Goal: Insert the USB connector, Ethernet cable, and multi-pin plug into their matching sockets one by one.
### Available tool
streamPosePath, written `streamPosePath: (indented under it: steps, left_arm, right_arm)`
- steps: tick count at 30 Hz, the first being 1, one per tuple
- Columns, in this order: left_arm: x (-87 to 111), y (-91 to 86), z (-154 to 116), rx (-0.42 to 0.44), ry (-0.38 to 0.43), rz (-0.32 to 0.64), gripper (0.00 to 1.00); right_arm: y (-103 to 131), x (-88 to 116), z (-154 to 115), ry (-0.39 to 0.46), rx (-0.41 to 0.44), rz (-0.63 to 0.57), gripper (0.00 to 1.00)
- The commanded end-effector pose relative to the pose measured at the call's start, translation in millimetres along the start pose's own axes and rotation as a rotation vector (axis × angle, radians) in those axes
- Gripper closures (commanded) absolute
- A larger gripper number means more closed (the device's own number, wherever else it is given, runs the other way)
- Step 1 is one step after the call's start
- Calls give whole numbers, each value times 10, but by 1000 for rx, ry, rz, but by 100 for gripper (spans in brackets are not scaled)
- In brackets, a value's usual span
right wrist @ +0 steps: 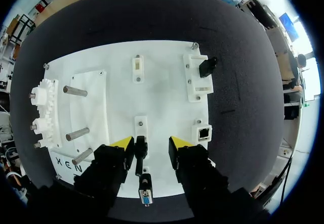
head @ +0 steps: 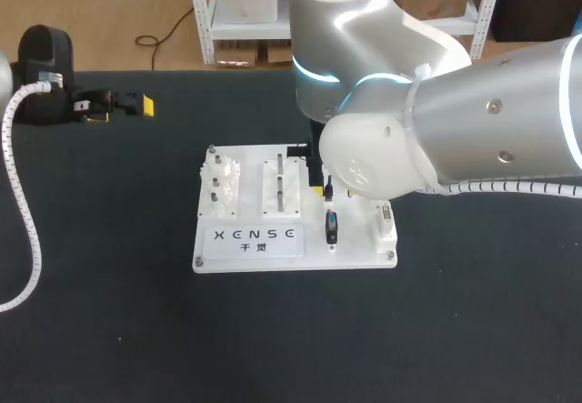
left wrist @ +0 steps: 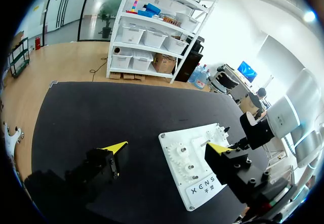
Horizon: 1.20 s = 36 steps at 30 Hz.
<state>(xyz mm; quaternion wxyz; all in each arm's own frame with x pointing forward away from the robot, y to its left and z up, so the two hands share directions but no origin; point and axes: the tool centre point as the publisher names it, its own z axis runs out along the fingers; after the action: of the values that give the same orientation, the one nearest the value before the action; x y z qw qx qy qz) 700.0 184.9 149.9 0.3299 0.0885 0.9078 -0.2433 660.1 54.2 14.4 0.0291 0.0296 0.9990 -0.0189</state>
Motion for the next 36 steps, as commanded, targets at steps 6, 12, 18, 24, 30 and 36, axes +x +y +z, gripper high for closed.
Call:
streamPosePath:
  steps: [6,12,18,24,30,36]
  left_arm:
    - [0,0,0,0,0,0,0]
    - [0,0,0,0,0,0,0]
    - [0,0,0,0,0,0,0]
    - [0,0,0,0,0,0,0]
    - [0,0,0,0,0,0,0]
    - [0,0,0,0,0,0,0]
  right_arm:
    - [-4,21,-6,0,8,-7,60]
    - [3,23,-3,3,13,-8,61]
    - [35,5,-15,3,13,-12,63]
    - [49,-6,-14,3,17,-17,66]
    - [77,9,8,8,22,-23,69]
    - [105,15,18,12,24,-32,77]
